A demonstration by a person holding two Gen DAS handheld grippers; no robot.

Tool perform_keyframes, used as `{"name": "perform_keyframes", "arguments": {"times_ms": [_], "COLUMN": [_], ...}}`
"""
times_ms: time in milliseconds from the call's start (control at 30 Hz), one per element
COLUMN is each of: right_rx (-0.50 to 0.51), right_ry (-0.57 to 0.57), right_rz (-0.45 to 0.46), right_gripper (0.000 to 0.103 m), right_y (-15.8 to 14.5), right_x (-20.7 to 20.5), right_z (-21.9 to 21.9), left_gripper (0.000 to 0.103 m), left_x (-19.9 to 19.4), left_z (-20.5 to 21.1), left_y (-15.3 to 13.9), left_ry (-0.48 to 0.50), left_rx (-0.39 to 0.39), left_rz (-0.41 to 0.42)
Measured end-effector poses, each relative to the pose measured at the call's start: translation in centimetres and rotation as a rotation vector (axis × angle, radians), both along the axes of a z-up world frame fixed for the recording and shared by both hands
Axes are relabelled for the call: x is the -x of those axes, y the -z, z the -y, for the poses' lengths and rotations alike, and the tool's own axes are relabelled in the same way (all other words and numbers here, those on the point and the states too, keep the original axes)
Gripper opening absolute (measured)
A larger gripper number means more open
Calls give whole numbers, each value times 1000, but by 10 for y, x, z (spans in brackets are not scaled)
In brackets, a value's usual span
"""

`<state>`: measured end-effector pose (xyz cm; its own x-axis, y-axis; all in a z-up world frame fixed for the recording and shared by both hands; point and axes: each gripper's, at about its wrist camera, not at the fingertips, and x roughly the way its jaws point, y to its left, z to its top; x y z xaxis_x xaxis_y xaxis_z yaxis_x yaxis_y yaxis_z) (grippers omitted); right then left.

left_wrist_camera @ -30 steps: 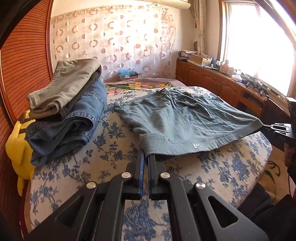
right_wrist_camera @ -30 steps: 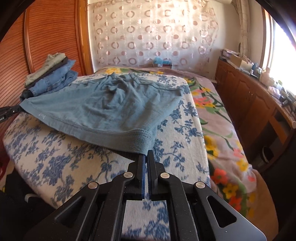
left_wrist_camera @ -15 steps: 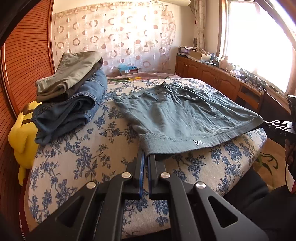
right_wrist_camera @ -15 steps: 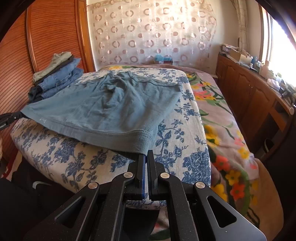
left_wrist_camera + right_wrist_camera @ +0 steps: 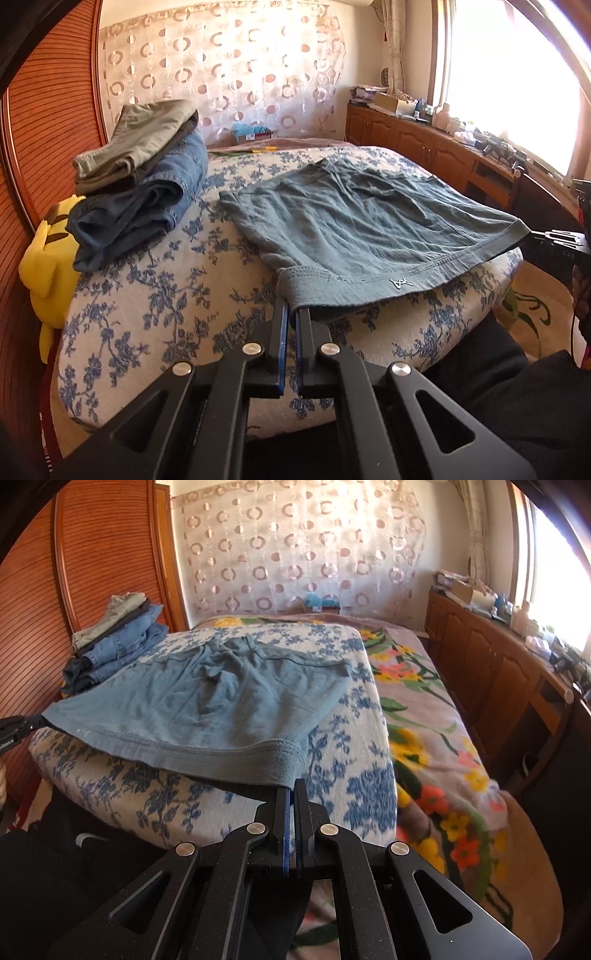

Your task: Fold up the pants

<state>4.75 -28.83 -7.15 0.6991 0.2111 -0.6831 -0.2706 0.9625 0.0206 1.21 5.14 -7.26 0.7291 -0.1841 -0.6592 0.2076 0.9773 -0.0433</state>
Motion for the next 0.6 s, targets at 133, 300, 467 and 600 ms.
{"name": "perform_keyframes", "arguments": {"times_ms": [133, 300, 467, 600], "right_rx": [-18, -47, -36, -39], "right_ry": [10, 12, -8, -13], "right_rz": [-33, -41, -7, 24], "right_gripper": [0, 1, 5, 6], "right_y": [12, 15, 1, -8], "right_x": [-1, 1, 9, 12], "right_z": [-1, 0, -2, -6], "left_gripper": [1, 6, 23, 45], "left_x": [-2, 5, 11, 7], "left_z": [0, -2, -8, -11], "left_y": [6, 7, -2, -7], "left_ry": [-10, -21, -37, -53], "left_rx": [-4, -12, -16, -29], "left_rz": [-19, -23, -7, 13]}}
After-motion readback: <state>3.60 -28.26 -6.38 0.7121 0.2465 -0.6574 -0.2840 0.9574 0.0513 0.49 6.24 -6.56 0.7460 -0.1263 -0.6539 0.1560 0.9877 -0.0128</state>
